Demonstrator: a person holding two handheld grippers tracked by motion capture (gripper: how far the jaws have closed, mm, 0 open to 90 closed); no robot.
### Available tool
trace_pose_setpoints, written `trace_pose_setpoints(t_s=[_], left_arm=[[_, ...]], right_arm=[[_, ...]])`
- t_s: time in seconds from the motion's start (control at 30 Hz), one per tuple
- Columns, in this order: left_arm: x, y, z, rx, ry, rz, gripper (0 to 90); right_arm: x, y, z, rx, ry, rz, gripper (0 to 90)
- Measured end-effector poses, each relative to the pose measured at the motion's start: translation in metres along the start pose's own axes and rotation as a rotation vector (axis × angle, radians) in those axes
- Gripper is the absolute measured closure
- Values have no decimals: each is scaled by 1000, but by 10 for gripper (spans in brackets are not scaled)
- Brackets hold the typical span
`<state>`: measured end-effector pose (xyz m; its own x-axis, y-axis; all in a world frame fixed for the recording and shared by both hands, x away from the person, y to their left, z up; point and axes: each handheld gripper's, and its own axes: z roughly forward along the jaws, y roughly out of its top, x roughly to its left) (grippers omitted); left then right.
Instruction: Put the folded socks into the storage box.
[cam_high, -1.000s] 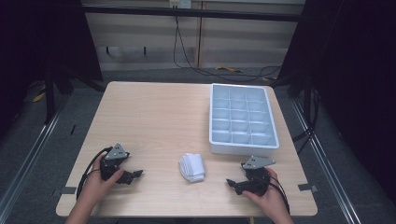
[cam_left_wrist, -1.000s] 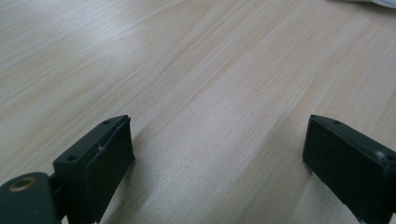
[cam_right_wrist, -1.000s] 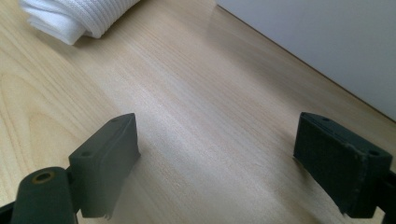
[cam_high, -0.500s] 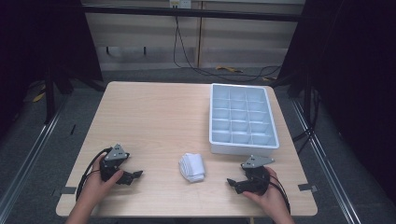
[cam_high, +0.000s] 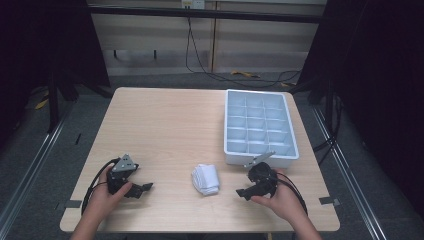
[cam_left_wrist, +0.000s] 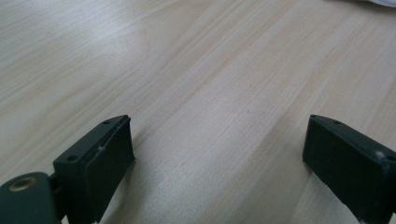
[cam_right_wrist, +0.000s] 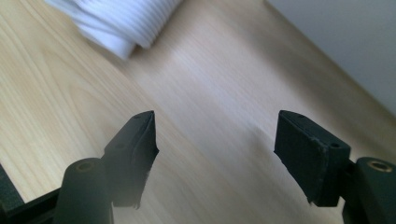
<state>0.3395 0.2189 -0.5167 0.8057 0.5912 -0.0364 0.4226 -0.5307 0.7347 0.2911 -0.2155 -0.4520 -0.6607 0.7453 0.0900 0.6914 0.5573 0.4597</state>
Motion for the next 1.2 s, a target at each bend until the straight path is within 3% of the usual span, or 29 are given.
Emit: trace_pose_setpoints(t_s=[0.17,0.3,0.43,0.67,1.2], left_arm=[[0,0,0,2,0,-1,82],[0,0,0,1,0,-1,82],[0,0,0,1,0,-1,82],[0,0,0,1,0,-2,82],[0,0,0,1,0,0,82]], right_arm=[[8,16,2,6,30,-25,292],[19,32,8,38,27,-80,295],[26,47,9,40,38,-93,297],[37,70,13,52,55,-77,297],[51,96,32,107,55,-60,303]])
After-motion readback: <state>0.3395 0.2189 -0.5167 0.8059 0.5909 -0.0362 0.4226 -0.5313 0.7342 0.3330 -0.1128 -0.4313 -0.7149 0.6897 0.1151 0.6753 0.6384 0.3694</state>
